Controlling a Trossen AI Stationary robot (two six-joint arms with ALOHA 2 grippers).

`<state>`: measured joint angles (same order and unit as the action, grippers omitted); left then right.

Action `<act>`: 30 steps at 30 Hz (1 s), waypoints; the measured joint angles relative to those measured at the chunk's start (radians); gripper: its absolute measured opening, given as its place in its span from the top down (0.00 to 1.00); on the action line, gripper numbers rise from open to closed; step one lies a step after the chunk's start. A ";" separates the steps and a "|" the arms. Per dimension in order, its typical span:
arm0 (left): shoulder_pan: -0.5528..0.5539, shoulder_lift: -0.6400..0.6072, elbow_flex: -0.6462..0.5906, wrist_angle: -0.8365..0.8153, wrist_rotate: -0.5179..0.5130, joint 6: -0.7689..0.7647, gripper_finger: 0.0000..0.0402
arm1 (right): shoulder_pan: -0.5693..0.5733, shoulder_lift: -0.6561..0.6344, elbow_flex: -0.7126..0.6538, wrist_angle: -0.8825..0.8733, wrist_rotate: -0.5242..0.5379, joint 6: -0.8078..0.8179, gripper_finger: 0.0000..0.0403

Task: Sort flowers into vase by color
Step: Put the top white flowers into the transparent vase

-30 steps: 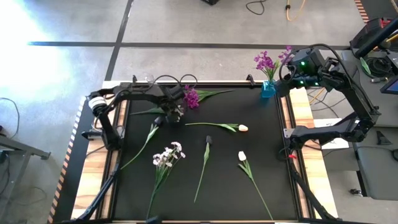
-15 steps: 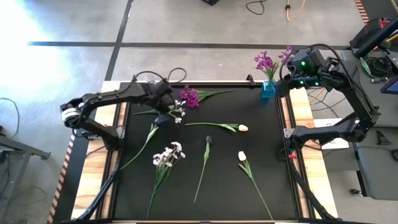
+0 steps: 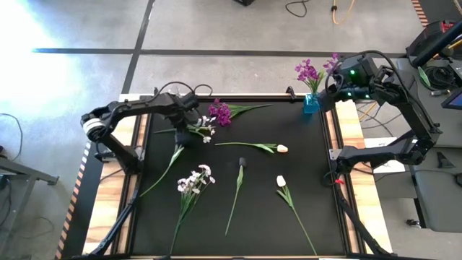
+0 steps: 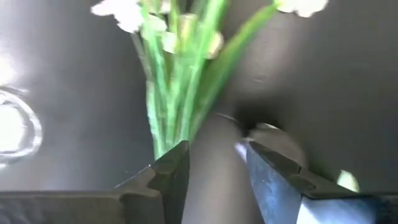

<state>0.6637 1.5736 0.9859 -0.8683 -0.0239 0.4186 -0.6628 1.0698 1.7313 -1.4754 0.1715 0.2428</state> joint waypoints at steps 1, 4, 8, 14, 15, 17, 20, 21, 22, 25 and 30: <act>0.008 0.006 0.000 0.015 -0.014 0.008 0.63 | 0.000 0.000 0.000 0.000 0.000 0.000 0.97; 0.032 0.027 0.000 0.041 -0.020 0.029 0.63 | 0.000 0.000 0.000 0.000 0.000 0.001 0.97; 0.047 0.070 0.000 0.046 -0.019 0.044 0.66 | 0.000 0.000 0.000 0.000 0.000 0.003 0.97; 0.048 0.129 0.000 0.066 -0.020 0.045 0.67 | 0.000 0.000 0.000 0.000 0.000 0.003 0.97; 0.048 0.136 0.000 0.072 -0.020 0.045 0.67 | 0.000 0.000 0.000 0.000 0.000 0.003 0.97; 0.048 0.146 0.000 0.084 -0.020 0.045 0.68 | 0.000 0.000 0.000 0.000 0.000 0.003 0.97; 0.048 0.160 0.001 0.087 -0.020 0.045 0.69 | 0.000 0.000 0.000 0.000 0.000 0.009 0.97; 0.048 0.164 0.002 0.087 -0.020 0.045 0.71 | 0.000 0.000 0.000 0.001 0.000 0.011 0.97; 0.048 0.167 0.002 0.087 -0.019 0.046 0.73 | 0.000 0.000 0.000 0.002 0.000 0.015 0.97; 0.048 0.169 0.003 0.088 -0.016 0.056 0.81 | 0.000 0.000 0.000 0.035 0.000 0.019 0.97; 0.048 0.149 0.001 0.099 -0.005 0.023 0.98 | 0.000 0.000 0.000 0.119 0.001 -0.010 0.97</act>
<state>0.7116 1.7226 0.9866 -0.7688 -0.0292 0.4416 -0.6628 1.0698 1.7313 -1.3562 0.1720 0.2323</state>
